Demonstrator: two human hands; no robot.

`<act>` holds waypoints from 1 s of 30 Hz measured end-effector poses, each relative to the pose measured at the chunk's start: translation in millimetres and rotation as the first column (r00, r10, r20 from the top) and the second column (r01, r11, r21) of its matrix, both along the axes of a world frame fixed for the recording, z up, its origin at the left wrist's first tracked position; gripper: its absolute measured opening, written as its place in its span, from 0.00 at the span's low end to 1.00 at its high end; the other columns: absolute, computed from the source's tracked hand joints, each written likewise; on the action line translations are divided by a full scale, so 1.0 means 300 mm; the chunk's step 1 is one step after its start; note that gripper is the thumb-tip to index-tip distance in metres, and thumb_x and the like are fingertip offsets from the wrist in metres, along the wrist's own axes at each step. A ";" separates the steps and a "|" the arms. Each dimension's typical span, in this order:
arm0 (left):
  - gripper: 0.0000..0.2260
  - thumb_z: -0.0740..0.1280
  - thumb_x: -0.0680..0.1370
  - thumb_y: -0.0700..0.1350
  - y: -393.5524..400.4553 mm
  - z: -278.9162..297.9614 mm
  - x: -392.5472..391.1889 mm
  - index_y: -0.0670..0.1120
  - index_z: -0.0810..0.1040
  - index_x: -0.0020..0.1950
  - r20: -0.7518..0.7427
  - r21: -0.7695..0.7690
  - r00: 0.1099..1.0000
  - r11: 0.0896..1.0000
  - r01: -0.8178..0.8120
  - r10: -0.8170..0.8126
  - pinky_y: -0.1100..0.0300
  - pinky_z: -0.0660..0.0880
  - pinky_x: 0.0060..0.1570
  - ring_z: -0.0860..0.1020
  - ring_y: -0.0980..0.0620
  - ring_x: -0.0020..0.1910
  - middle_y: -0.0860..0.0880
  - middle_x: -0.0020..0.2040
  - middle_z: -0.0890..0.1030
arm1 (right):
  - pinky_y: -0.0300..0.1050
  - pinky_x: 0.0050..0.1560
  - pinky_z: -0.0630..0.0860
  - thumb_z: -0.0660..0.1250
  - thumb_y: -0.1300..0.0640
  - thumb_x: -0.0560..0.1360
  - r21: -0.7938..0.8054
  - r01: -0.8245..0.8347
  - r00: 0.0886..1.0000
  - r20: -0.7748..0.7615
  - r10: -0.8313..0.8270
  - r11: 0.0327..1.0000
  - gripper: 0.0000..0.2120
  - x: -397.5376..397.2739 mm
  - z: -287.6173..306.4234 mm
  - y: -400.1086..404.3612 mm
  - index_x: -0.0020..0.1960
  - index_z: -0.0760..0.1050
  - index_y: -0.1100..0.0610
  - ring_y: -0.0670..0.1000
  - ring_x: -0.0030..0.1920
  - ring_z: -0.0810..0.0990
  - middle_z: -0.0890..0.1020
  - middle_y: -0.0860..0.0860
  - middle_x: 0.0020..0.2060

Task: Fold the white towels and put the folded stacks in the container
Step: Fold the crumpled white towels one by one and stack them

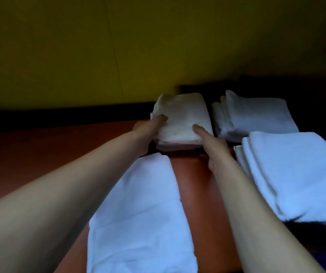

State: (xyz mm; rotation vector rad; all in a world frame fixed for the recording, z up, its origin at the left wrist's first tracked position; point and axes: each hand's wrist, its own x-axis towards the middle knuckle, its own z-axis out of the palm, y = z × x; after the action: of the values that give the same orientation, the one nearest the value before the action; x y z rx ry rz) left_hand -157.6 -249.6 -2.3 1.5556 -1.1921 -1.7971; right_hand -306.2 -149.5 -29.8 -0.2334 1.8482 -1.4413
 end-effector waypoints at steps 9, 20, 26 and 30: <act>0.22 0.75 0.71 0.53 -0.020 0.052 -0.018 0.44 0.79 0.60 -0.057 -0.049 0.997 0.998 0.045 -0.047 0.59 0.79 0.44 0.84 0.49 0.47 0.47 0.50 0.85 | 0.46 0.48 0.83 0.77 0.50 0.66 -0.181 -0.039 0.995 0.083 0.055 0.983 0.24 0.018 0.060 -0.044 0.60 0.81 0.58 0.51 0.48 0.86 0.87 0.52 0.49; 0.26 0.76 0.63 0.56 0.347 0.135 0.342 0.45 0.82 0.57 -0.046 -0.171 0.999 0.985 -0.017 0.010 0.43 0.79 0.59 0.85 0.46 0.50 0.48 0.50 0.87 | 0.62 0.60 0.79 0.76 0.60 0.70 -0.324 -0.067 0.976 0.173 0.129 0.944 0.19 0.327 0.188 0.290 0.60 0.81 0.62 0.58 0.53 0.86 0.86 0.57 0.51; 0.33 0.74 0.63 0.61 0.571 0.096 0.525 0.47 0.77 0.64 0.090 -0.162 0.996 0.987 0.021 -0.006 0.44 0.78 0.59 0.83 0.47 0.54 0.49 0.57 0.84 | 0.48 0.55 0.81 0.78 0.42 0.65 -0.039 -0.193 0.976 -0.110 0.188 0.980 0.26 0.468 0.146 0.526 0.56 0.82 0.56 0.50 0.50 0.85 0.87 0.48 0.47; 0.43 0.70 0.65 0.65 0.707 0.051 0.634 0.50 0.62 0.75 0.376 -0.176 0.927 0.982 0.065 0.005 0.45 0.78 0.58 0.80 0.45 0.56 0.46 0.62 0.77 | 0.56 0.65 0.73 0.67 0.28 0.62 0.291 -0.209 0.849 -0.420 0.322 0.933 0.39 0.539 0.123 0.635 0.66 0.73 0.49 0.55 0.62 0.77 0.79 0.50 0.60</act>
State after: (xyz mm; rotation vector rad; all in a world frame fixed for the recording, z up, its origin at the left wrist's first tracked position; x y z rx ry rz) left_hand 32.5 -37.4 13.1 1.8275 -1.5170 -1.3918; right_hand -144.6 41.1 7.2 -0.7419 2.2395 -1.0138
